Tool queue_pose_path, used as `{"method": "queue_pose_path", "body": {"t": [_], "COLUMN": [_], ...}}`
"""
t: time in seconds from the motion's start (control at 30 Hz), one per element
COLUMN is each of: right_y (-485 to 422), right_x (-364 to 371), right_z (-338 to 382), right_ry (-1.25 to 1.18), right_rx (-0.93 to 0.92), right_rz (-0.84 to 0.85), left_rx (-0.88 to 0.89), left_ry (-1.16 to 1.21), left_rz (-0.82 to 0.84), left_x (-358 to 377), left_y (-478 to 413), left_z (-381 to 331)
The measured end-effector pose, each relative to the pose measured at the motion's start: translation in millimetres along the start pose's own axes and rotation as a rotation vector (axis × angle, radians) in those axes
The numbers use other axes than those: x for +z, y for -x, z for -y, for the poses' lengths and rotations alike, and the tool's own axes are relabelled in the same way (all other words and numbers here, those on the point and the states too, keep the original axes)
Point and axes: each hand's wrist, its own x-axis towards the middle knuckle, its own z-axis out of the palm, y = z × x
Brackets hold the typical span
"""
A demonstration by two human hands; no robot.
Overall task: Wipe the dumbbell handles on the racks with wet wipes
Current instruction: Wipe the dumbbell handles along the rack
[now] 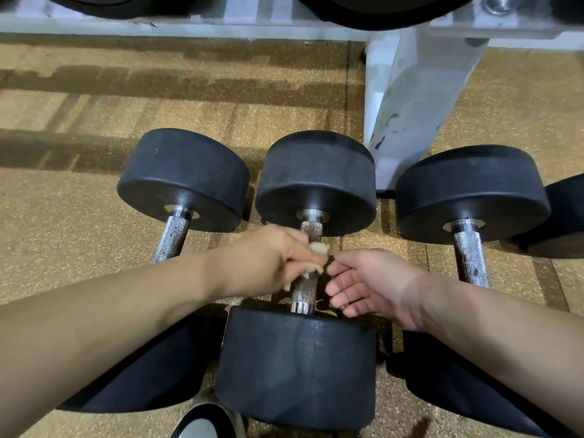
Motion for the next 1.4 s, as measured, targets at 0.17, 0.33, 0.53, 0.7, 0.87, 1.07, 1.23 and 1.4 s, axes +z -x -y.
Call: {"method": "queue_pose_path", "body": {"t": [0.17, 0.33, 0.53, 0.7, 0.87, 1.07, 1.23, 1.4], "right_y": [1.2, 3.2, 3.2, 0.8, -1.7, -5.3, -4.9, -3.3], "right_x": [-3.1, 2.6, 5.6, 9.4, 12.0, 9.8, 14.8, 12.9], "right_z": [-1.3, 2.0, 5.3, 8.6, 10.7, 6.6, 4.6, 6.6], "right_ry": [-0.001, 0.025, 0.025, 0.032, 0.038, 0.019, 0.019, -0.011], "right_rx": [0.018, 0.015, 0.02, 0.017, 0.013, 0.018, 0.009, 0.008], "right_rz": [-0.008, -0.002, -0.003, 0.0, 0.011, 0.001, 0.013, -0.017], "left_rx": [0.024, -0.054, -0.009, -0.327, -0.15, -0.198, 0.008, 0.028], "left_ry": [-0.034, -0.271, -0.464, 0.044, 0.032, 0.283, -0.031, -0.317], "left_rz": [0.235, -0.153, -0.259, -0.315, -0.179, 0.317, -0.083, -0.309], "left_x": [-18.2, -13.0, -2.1, 6.5, 9.5, -15.8, -6.4, 6.8], "left_y": [-0.2, -7.1, -3.3, -8.7, 5.4, 13.7, -6.1, -24.6], "left_z": [-4.0, 8.2, 3.3, -2.0, -8.9, -13.2, -2.9, -1.5]}}
